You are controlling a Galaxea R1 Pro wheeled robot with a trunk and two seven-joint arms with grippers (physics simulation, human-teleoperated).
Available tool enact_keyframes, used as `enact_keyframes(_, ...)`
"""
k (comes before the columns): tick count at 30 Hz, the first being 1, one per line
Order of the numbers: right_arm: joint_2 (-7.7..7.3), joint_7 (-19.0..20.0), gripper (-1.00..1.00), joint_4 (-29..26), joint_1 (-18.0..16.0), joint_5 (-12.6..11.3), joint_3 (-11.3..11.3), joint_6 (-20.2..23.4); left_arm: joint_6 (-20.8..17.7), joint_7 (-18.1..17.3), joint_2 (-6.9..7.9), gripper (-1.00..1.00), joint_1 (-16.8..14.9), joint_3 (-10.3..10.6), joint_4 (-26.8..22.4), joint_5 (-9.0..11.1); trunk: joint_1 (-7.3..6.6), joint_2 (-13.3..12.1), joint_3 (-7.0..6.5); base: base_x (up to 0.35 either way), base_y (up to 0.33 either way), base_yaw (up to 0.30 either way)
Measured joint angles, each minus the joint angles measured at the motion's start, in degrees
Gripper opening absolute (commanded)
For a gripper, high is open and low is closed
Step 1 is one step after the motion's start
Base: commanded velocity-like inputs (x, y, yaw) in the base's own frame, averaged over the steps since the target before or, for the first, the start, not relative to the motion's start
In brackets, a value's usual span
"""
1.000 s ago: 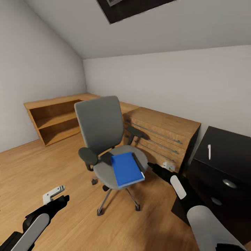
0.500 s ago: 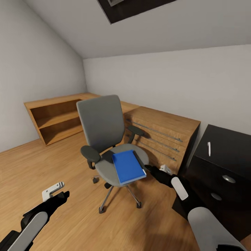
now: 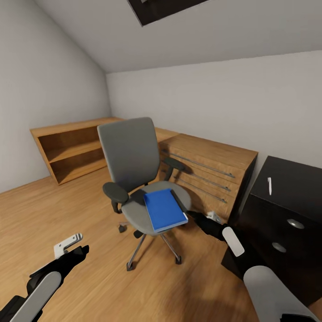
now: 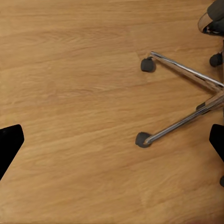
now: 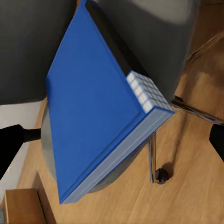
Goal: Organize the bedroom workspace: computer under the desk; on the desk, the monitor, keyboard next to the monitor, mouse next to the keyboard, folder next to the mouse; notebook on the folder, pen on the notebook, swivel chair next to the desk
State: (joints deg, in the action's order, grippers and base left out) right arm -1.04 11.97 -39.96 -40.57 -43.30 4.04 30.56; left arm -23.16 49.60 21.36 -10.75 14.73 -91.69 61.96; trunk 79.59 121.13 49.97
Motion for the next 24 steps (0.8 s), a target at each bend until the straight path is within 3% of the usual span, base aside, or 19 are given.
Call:
enact_keyframes(6,-1.42,0.0,1.0,-0.1,0.0,-2.0,0.0,0.3,0.0,0.1,0.03,1.0,0.0,-0.1,0.0,0.3,1.32,2.4,1.08,0.0,0.0,0.0)
enact_keyframes(9,-2.47,0.6,1.0,-0.1,0.0,-6.3,0.0,0.4,0.0,0.1,0.02,1.0,0.0,-0.1,0.1,0.3,1.98,3.6,1.62,0.0,0.0,0.0)
enact_keyframes(17,-2.68,1.6,1.0,0.1,0.0,-8.6,0.0,1.5,0.0,0.1,0.03,1.0,0.0,-0.1,0.1,0.3,3.74,6.8,3.05,0.0,0.0,0.0)
enact_keyframes(19,-2.59,2.4,1.0,0.1,0.0,-10.3,0.0,1.8,0.0,0.1,0.03,1.0,0.0,0.0,0.1,0.3,4.17,7.6,3.41,0.0,0.0,0.0)
enact_keyframes(24,-2.51,4.5,1.0,0.9,0.0,-17.7,0.0,2.1,0.0,0.1,-0.02,1.0,0.0,0.0,0.1,0.3,5.27,9.6,4.31,0.0,0.0,0.0)
